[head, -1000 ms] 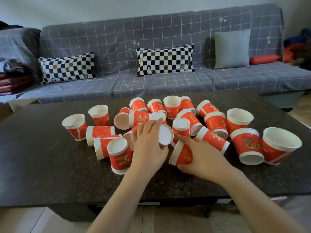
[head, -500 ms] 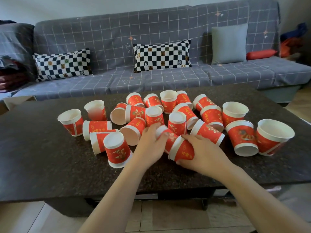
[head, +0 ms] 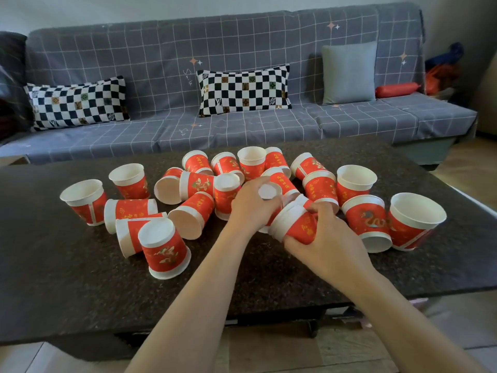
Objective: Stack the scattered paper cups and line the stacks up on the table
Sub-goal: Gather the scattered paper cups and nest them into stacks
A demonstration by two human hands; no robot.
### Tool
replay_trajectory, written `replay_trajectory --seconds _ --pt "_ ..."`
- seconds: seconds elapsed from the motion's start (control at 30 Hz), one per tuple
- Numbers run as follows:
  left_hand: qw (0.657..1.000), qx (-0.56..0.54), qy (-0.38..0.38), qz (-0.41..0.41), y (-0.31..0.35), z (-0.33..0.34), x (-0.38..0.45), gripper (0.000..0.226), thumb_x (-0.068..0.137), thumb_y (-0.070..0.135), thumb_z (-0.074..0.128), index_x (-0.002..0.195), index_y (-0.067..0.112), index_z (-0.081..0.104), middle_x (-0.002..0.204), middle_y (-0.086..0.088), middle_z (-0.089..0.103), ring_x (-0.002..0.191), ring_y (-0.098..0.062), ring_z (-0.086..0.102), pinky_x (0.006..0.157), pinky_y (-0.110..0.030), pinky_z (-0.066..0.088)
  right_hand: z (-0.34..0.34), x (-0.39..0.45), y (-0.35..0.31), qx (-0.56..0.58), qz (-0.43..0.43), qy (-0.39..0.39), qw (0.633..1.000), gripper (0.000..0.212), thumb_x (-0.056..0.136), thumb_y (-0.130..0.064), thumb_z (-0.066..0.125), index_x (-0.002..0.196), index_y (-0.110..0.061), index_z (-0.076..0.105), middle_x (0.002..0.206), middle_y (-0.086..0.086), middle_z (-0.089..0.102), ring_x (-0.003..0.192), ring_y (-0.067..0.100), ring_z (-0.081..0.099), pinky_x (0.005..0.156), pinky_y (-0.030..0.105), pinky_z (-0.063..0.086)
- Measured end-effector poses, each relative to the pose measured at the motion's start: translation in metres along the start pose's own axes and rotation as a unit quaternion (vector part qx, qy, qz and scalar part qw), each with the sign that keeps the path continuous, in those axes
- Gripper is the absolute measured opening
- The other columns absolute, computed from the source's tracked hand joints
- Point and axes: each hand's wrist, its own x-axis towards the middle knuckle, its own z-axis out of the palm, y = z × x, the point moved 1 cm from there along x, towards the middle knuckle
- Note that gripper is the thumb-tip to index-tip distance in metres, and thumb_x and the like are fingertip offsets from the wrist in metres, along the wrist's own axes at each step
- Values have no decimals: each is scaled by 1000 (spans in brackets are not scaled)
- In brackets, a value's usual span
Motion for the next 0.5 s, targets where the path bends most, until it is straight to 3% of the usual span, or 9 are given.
replay_trajectory --seconds 0.2,0.37,0.5 --pt "995 72 -41 49 -11 -12 -6 61 83 31 63 140 28 41 145 2 46 134 -22 43 112 -50 31 -1 4 6 -32 -9 -15 999 76 74 -59 60 134 -26 29 129 -1 51 111 20 55 83 33 48" --pt "983 38 -160 75 -20 -23 -24 73 83 12 53 148 33 28 156 10 30 144 -10 24 116 -27 17 -3 0 7 -31 -28 -53 998 76 74 -65 57 135 -28 29 131 -4 51 113 19 55 82 33 47" --pt "979 -23 -187 80 -15 -23 -30 56 83 14 46 133 40 51 147 17 43 143 -2 25 121 -42 14 -13 -5 12 7 -17 -59 998 83 60 -76 42 129 -29 36 125 -4 55 108 19 57 87 41 51"
